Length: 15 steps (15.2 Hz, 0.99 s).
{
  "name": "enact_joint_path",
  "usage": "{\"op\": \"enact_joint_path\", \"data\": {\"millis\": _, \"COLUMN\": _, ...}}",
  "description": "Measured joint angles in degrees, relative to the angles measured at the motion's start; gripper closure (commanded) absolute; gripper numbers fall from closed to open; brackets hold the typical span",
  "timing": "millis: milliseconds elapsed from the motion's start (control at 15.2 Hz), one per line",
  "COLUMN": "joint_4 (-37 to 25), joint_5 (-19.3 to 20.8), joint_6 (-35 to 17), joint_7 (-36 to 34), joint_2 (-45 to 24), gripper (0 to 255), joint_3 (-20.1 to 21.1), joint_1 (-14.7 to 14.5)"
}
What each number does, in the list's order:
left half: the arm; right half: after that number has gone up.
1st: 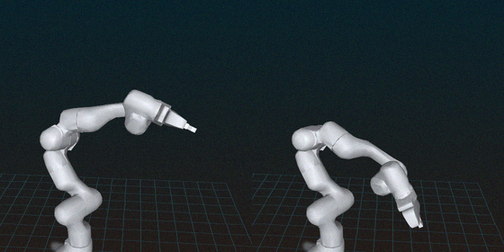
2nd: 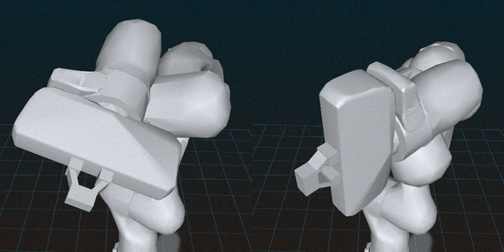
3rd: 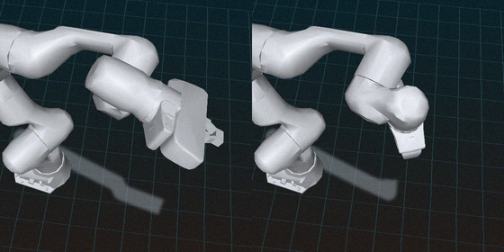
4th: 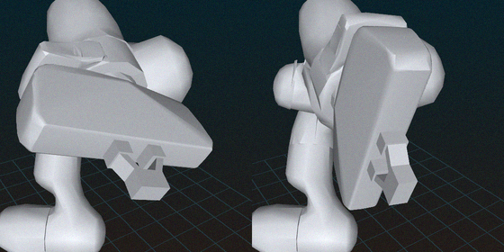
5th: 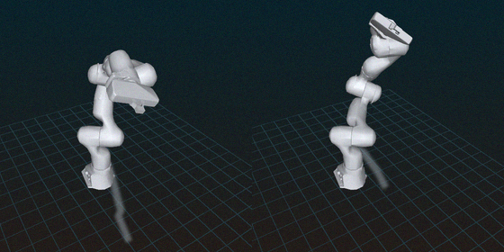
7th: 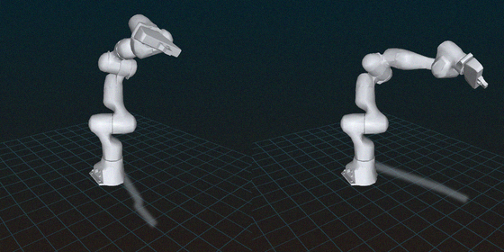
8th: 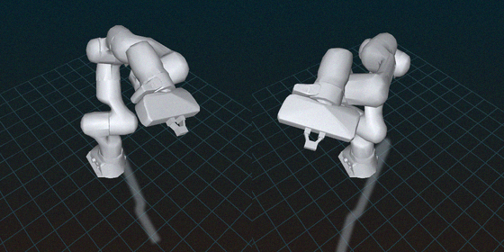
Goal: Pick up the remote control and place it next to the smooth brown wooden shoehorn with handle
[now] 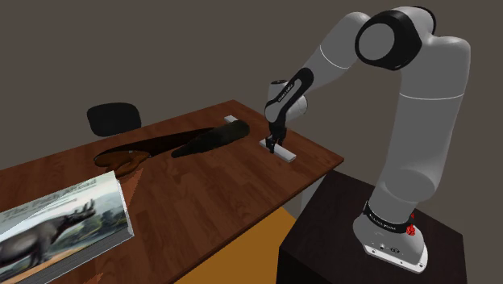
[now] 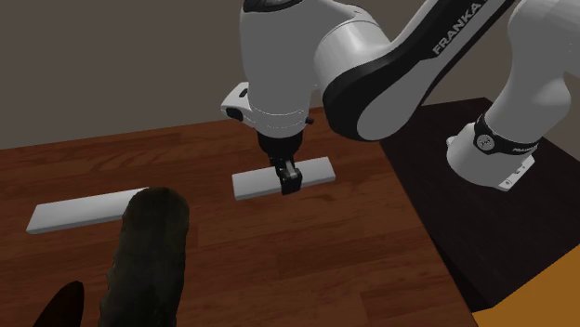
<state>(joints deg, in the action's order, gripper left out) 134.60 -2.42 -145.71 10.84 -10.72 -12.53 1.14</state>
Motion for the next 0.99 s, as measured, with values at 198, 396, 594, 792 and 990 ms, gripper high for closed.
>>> {"op": "enact_joint_path", "data": {"millis": 198, "joint_4": -0.3, "joint_5": 0.7, "joint_6": 2.0, "joint_7": -0.4, "joint_2": 1.8, "gripper": 255, "joint_3": -0.2, "joint_1": -0.1}}
{"op": "enact_joint_path", "data": {"millis": 396, "joint_4": -0.6, "joint_5": 1.4, "joint_6": 4.2, "joint_7": -0.8, "joint_2": 3.6, "gripper": 255, "joint_3": -0.5, "joint_1": -0.2}}
{"op": "enact_joint_path", "data": {"millis": 594, "joint_4": -1.2, "joint_5": 2.1, "joint_6": 6.6, "joint_7": -1.3, "joint_2": 5.6, "gripper": 255, "joint_3": -0.6, "joint_1": -0.3}}
{"op": "enact_joint_path", "data": {"millis": 792, "joint_4": -1.7, "joint_5": 2.7, "joint_6": 8.9, "joint_7": -1.8, "joint_2": 7.4, "gripper": 255, "joint_3": -0.6, "joint_1": -0.4}}
{"op": "enact_joint_path", "data": {"millis": 990, "joint_4": -2.6, "joint_5": 3.1, "joint_6": 11.1, "joint_7": -2.1, "joint_2": 8.8, "gripper": 255, "joint_3": -0.6, "joint_1": -0.5}}
